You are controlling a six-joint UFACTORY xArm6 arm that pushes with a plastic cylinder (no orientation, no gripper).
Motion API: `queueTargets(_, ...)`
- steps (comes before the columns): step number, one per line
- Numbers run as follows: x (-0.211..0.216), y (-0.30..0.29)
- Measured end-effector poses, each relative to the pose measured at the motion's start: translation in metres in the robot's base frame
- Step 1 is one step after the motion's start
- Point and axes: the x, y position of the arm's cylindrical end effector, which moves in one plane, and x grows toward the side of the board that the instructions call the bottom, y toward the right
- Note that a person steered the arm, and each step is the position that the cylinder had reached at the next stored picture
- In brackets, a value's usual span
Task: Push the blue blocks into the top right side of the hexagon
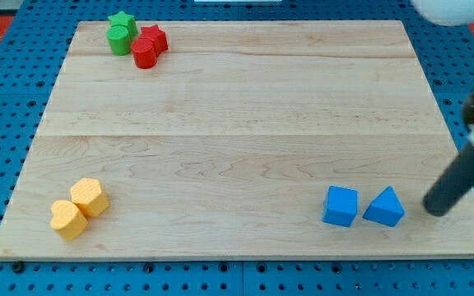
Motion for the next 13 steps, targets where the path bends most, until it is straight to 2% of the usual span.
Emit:
queueTargets(3,-0.005,-0.189)
queueTargets(4,-0.022,-0.223)
queueTargets(5,-0.050,-0.202)
queueTargets(6,-0.063,-0.232)
queueTargets(8,-0.052,-0.318)
queueTargets(9,-0.054,-0.294)
queueTargets(10,-0.056,-0.181)
queueTargets(11,-0.034,-0.063)
queueTargets(12,0.027,-0.061)
queueTargets(13,0.032,-0.130)
